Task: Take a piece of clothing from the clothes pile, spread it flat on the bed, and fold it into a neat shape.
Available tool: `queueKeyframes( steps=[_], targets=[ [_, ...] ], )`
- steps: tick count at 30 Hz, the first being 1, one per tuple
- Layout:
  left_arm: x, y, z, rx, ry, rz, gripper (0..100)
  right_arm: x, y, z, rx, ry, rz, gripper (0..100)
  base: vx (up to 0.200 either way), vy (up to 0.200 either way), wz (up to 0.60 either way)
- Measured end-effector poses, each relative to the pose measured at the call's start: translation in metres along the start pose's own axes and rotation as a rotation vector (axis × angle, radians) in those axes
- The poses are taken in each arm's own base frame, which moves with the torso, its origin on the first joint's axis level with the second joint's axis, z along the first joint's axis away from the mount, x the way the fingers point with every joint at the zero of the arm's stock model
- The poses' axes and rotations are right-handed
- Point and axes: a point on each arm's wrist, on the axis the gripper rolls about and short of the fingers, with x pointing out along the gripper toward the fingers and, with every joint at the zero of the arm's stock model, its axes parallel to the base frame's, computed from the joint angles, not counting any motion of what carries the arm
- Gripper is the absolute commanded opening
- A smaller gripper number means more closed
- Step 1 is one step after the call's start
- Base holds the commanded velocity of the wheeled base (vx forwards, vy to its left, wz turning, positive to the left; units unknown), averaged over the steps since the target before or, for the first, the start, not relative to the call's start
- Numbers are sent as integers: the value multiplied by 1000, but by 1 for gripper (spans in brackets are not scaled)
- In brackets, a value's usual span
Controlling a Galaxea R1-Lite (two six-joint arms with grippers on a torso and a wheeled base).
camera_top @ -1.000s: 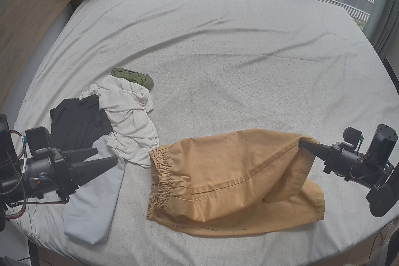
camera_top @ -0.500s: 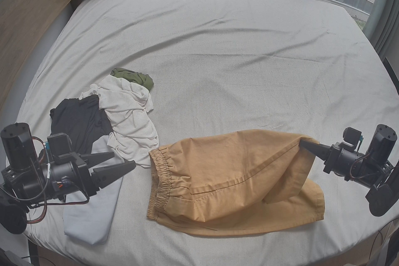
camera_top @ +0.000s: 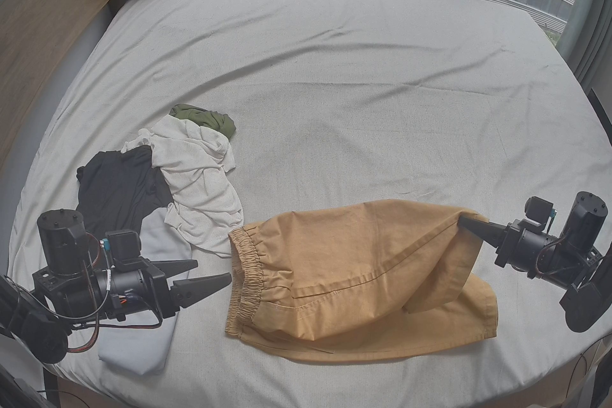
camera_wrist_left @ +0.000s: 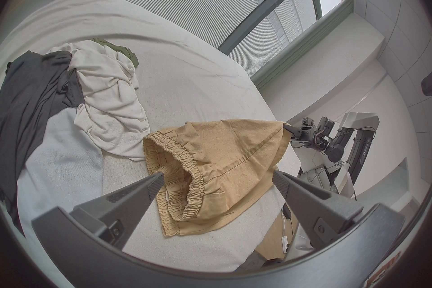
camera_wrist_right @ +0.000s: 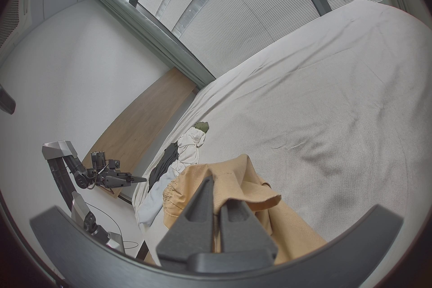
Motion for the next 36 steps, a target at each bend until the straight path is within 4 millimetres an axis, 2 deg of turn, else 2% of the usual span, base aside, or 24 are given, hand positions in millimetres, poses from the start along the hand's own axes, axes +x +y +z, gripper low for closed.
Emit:
queueKeyframes(
  steps=[15, 25, 36],
  targets=[
    [30, 12, -19, 40, -24, -39, 100, 0, 0, -1, 3, 5, 0, 0, 0, 0, 0],
    [51, 16, -41, 15, -7, -29, 100, 0, -1, -1, 2, 3, -3, 0, 0, 0, 0],
    [60, 18, -50, -2, 32, -37, 100, 0, -1, -1, 2, 2, -3, 0, 0, 0, 0]
  ],
)
